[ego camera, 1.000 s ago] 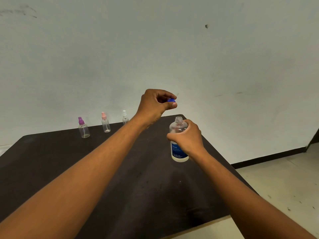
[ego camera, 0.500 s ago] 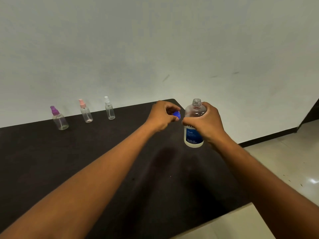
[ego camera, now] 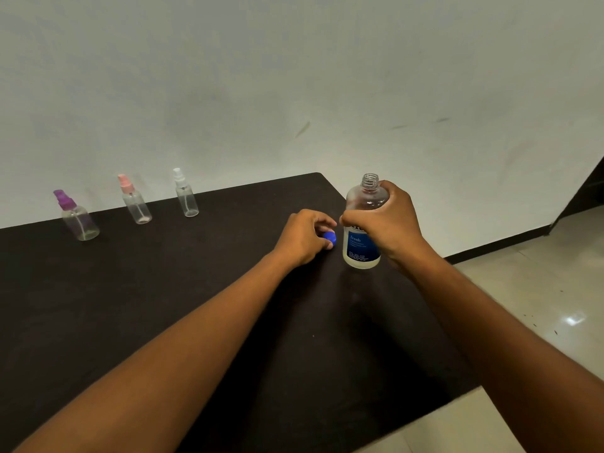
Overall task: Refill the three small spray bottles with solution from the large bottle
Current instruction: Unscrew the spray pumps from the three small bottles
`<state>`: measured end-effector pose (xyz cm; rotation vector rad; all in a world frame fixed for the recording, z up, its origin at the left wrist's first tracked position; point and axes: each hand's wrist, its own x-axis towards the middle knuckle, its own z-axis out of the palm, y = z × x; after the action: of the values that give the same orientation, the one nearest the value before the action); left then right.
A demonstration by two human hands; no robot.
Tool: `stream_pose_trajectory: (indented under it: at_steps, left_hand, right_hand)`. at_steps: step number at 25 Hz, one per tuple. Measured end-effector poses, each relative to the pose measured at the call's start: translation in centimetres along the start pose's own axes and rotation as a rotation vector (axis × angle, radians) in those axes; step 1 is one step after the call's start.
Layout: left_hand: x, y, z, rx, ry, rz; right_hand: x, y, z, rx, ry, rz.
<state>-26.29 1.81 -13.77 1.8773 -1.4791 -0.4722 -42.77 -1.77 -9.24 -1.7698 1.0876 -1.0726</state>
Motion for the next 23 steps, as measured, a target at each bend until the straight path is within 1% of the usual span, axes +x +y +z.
stream_pose_trajectory:
  at_steps: [6,13,18,23]
  left_hand:
    - [-1.1,-0.5,-0.8,0.031,0.035,-0.011]
    - [-5.3,-2.7,-5.7,0.153,0.083,-0.015]
    - [-8.6,-4.3,-9.4,0.269,0.13,0.052]
    - [-10.1,-5.2,-10.4,0.347,0.161,0.095]
  right_hand:
    - [-0.4,-0.7,0.8,-0.003,-0.008,0.001]
    - [-2.2,-3.6,3.4,0.012,-0.066,-0.019]
    - [-3.4,-5.1,6.2,0.013,-0.068,-0.025]
    - [-3.0,-5.6,8.9,0.042,-0.075,-0.012]
